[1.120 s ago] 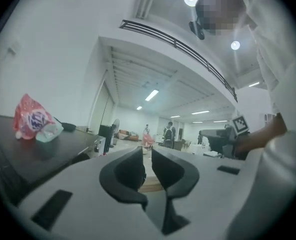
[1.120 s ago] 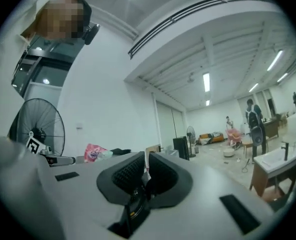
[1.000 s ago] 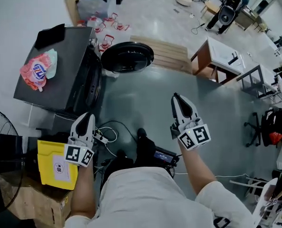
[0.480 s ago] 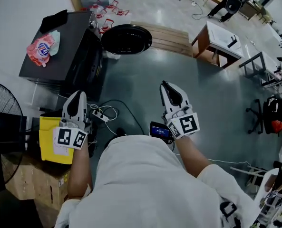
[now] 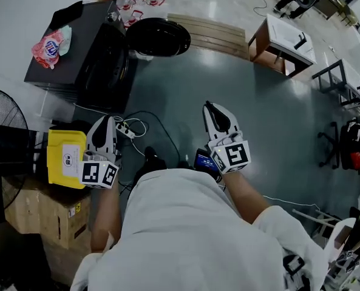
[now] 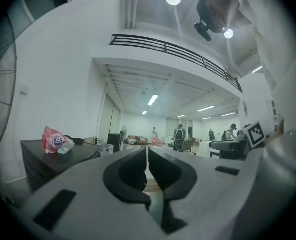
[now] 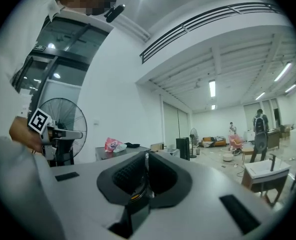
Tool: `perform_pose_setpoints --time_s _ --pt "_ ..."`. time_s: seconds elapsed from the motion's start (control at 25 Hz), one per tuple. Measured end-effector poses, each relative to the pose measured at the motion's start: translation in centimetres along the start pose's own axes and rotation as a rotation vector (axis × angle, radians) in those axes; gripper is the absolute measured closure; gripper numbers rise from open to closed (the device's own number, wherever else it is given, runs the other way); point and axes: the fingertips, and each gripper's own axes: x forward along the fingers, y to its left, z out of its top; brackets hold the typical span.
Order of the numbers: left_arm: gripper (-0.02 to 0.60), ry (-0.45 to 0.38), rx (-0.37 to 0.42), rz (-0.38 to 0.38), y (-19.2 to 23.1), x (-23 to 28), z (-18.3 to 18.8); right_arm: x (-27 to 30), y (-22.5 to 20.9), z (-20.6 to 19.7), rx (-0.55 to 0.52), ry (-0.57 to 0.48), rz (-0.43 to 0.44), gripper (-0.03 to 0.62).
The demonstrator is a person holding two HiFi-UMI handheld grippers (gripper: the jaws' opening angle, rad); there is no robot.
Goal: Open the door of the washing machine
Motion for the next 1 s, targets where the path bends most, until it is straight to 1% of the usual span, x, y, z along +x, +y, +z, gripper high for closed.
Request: perform_pose_setpoints --time_s 0.24,0.36,0.48,0.56,0.8,0.88,1.0 --pt "0.563 0.053 0.022 0.052 -0.8 -2.0 -1.1 0.0 0.2 -1.2 0.014 0.002 0.054 0.549" --pt "0.563 0.083 0.022 0.059 -0.7 -2.5 -2.3 0.2 0.5 -2.6 0.019 0.034 0.028 0.553" --pt "0.563 0.118 0.019 0.037 -0.7 -2.7 -4.0 0.0 0.9 -3.4 0.033 0.064 -0.008 0.553" --pt "0.563 0.119 0.012 0.015 -0.7 -2.6 -4.2 -0.1 1.4 -3.3 0.028 0.071 -0.008 0.553" --pt "0.563 0.082 0.009 -0.035 -0.3 -2.7 -2.4 -0.3 3.4 -2.6 0.019 0.085 -0.006 0.554" --pt "0.563 0.075 0.002 -0.034 0.2 -3.1 -2.2 -0.2 4.1 -2.1 0.012 0.078 -0.011 0.554" --pt "0.563 0.077 -0.006 -0.013 1.1 -3.7 -2.3 0.0 5.1 -2.2 0.029 0.086 -0.016 0.556"
